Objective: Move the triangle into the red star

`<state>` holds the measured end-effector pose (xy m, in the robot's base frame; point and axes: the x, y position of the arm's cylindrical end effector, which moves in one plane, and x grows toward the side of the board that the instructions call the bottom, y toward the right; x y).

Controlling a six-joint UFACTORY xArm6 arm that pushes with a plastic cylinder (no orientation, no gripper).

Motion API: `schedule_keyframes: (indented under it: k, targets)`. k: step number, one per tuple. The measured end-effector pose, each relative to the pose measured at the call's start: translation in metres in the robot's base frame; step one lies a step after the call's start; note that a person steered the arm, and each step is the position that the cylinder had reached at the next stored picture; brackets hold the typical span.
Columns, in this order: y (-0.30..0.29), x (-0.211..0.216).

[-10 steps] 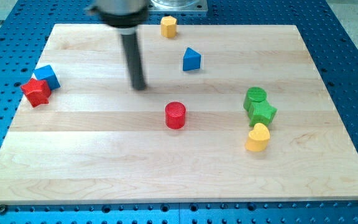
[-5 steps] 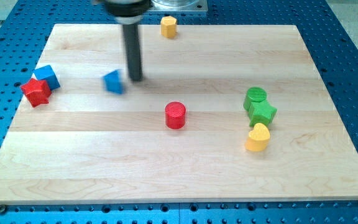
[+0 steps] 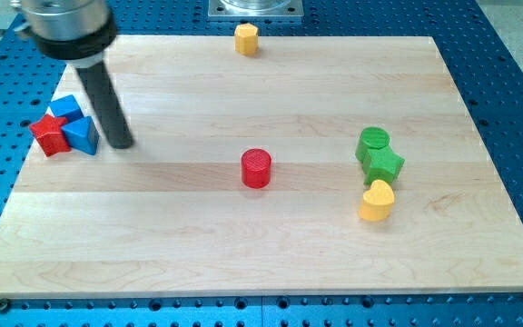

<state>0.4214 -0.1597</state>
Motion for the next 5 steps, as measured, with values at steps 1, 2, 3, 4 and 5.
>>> schedule_keyframes:
  k: [1, 2, 3, 4, 5]
  targets:
    - [0.111, -0.003]
    - [0.229, -0.01]
    - [0.335, -0.017]
    - [0.391, 0.01]
    - [0.364, 0.033]
